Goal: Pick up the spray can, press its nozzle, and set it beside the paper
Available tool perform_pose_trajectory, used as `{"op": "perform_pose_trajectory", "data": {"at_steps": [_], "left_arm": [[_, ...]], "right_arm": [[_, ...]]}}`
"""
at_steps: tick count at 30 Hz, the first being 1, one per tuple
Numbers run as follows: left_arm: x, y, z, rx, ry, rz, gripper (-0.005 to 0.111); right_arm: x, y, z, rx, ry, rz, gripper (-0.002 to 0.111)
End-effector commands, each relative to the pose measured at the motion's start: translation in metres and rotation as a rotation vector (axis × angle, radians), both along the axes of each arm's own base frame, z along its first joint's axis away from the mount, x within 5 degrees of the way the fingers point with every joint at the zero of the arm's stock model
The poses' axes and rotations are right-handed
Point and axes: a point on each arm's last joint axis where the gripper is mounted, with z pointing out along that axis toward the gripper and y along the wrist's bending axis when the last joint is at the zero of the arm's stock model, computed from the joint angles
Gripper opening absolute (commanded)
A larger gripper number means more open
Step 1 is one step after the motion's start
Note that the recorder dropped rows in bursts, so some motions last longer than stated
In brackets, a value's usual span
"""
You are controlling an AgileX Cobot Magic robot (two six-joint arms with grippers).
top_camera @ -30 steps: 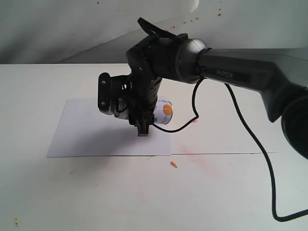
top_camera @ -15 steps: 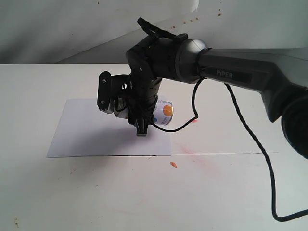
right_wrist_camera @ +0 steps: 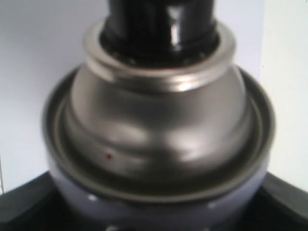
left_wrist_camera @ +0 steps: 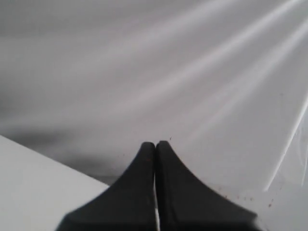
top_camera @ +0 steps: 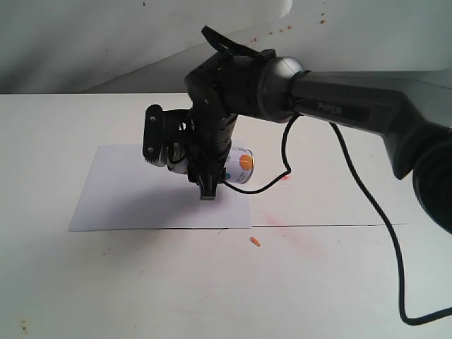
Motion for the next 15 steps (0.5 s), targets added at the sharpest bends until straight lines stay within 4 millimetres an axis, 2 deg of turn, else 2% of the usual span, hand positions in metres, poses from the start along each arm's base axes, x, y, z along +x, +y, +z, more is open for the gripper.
{"op": "perform_pose_trajectory", "data": {"at_steps": [1,4,10,13,15], "left_arm": [[-0.002,0.004,0.006,-0.056,-0.080,0.028,0.000],[-0.002,0.002,0.005,-0.103,-0.046,-0.003,0.000],[0.001,-0.007,0.020,-0.008,0.120,-0.081,0.000],[0.014,-0.009,0.037,-0.003,0.180,-0.083,0.000],[0.029,-0.012,0.049,0.005,0.262,-0.093,0.000]], "right_arm": [[0.002,0.002,0.007,0.019,-0.030,0.002,0.000],[0.004,-0.001,0.007,0.017,-0.025,-0.006,0.000],[0.013,-0.015,0.006,0.042,0.007,-0.063,0.000],[0.018,-0.020,0.006,0.043,0.008,-0.077,0.000],[0.019,-0.022,0.006,0.043,0.008,-0.082,0.000]]}}
